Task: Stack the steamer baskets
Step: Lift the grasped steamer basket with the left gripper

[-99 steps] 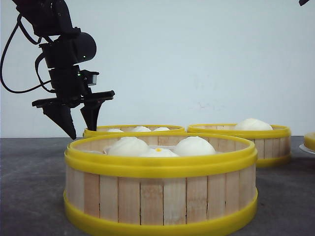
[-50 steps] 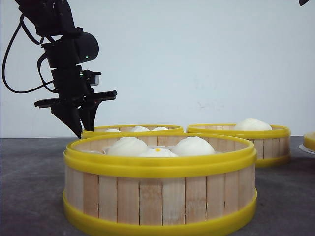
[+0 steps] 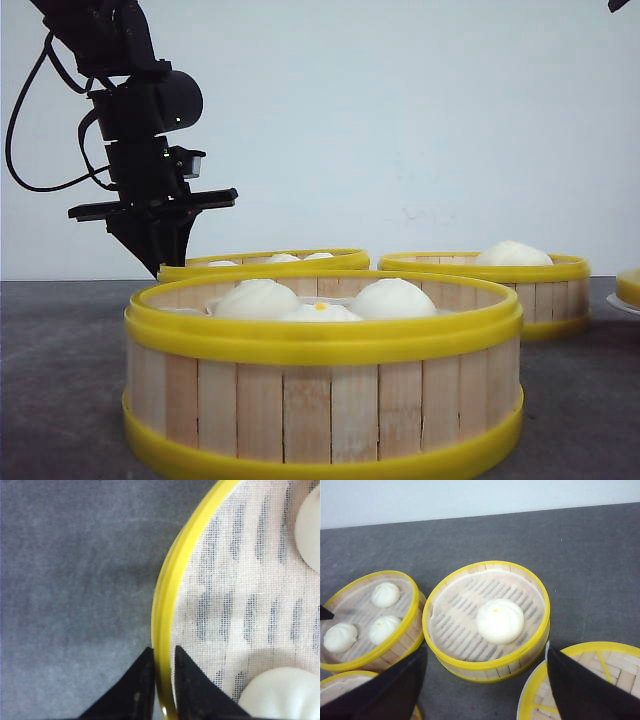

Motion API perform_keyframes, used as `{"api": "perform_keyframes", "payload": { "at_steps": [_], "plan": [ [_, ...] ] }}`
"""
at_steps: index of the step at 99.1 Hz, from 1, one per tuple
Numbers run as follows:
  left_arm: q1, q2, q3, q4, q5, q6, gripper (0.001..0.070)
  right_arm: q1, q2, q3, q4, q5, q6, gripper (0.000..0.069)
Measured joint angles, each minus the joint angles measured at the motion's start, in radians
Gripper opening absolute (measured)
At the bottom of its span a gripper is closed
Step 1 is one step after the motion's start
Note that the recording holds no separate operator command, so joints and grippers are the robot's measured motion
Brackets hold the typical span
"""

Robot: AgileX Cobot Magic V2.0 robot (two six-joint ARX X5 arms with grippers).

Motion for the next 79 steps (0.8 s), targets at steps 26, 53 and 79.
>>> {"api": "perform_keyframes", "payload": {
  "at_steps": [26, 53, 79],
  "plan": [
    [0.048, -0.029, 0.087, -0.083, -0.008, 0.013, 0.0025, 0.000, 0.000, 0.000, 0.000, 0.000, 0.000, 0.0456],
    [0.052, -0.238, 0.157, -0.151, 0.093, 0.028, 0.0025, 0.000, 0.000, 0.000, 0.003, 0.000, 0.000, 0.0456],
    [-0.010, -0.435, 0.159, -0.283, 0.189, 0.054, 0.0025, 0.000, 0.000, 0.000, 0.004, 0.000, 0.000, 0.0456]
  ]
}}
